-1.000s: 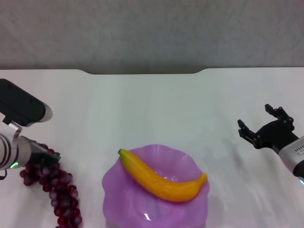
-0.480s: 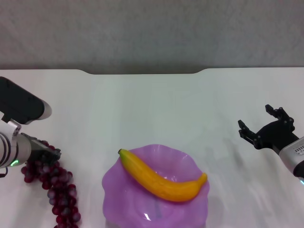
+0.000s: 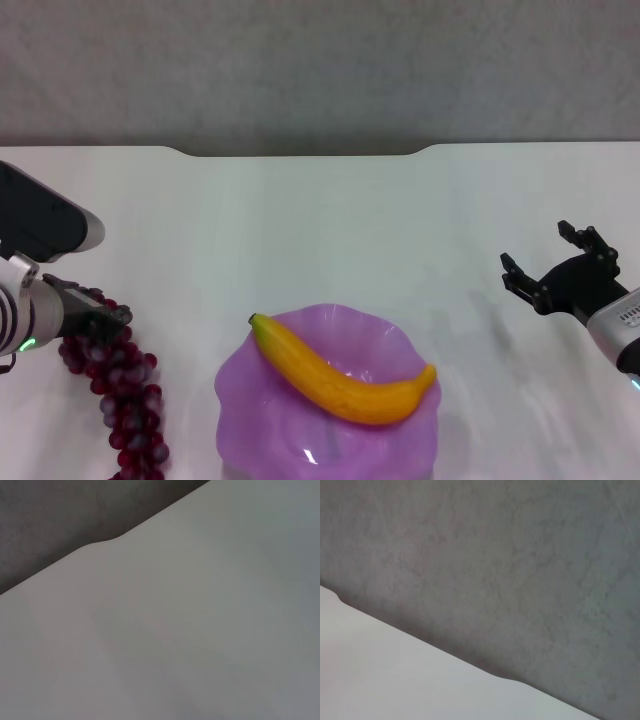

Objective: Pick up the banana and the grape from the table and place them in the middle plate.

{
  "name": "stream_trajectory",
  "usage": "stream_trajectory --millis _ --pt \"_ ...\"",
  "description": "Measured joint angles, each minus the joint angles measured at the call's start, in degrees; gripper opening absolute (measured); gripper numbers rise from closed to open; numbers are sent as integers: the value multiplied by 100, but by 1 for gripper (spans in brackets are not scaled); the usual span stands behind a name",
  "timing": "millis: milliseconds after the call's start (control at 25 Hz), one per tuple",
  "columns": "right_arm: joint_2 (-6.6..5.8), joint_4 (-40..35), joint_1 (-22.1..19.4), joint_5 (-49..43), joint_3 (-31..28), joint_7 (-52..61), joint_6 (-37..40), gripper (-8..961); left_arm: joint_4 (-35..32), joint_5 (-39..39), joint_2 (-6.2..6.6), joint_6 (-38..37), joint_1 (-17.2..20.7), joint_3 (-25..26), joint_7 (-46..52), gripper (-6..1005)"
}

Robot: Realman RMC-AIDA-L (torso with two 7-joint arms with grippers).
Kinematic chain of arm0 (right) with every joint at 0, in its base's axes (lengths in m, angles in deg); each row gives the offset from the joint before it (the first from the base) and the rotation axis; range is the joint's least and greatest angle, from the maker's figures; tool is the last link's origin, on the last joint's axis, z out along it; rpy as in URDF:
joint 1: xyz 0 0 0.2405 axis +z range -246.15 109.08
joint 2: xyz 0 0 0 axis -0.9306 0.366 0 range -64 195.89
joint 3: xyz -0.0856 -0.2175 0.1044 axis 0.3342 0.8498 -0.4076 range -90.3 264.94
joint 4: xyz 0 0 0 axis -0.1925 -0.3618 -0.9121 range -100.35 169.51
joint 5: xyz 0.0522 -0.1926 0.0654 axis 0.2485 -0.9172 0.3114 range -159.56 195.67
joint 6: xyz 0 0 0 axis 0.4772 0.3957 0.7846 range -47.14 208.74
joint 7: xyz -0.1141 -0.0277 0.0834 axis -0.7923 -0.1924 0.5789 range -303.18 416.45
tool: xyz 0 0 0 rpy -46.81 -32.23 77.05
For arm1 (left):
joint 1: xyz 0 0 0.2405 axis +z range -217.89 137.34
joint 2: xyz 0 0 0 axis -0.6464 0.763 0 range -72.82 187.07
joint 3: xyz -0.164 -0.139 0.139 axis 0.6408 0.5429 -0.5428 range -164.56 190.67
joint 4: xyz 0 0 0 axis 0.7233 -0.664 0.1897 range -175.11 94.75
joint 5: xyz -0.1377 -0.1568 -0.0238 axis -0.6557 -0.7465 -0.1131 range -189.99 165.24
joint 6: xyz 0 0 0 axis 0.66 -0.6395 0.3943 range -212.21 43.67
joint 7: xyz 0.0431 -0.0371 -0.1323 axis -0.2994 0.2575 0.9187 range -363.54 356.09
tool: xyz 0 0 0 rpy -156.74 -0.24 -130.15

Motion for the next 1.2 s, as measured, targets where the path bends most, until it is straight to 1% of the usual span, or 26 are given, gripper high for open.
stream_trajectory --millis 280,600,840,1080,1200 --pt "1 -8 -7 0 0 0 0 877 -292 -145 -2 -4 189 -69 -25 373" --pt "1 -27 -16 0 0 0 0 878 -919 -188 4 -298 667 -296 -33 368" --pt "1 -36 -18 0 0 0 0 877 -1093 -191 6 -312 786 -296 -35 361" --pt "1 -41 -26 0 0 0 0 877 -1734 -259 19 -408 1172 -388 -61 357" --pt "1 -46 -22 0 0 0 1 877 -1933 -403 24 -438 1309 -387 -157 356"
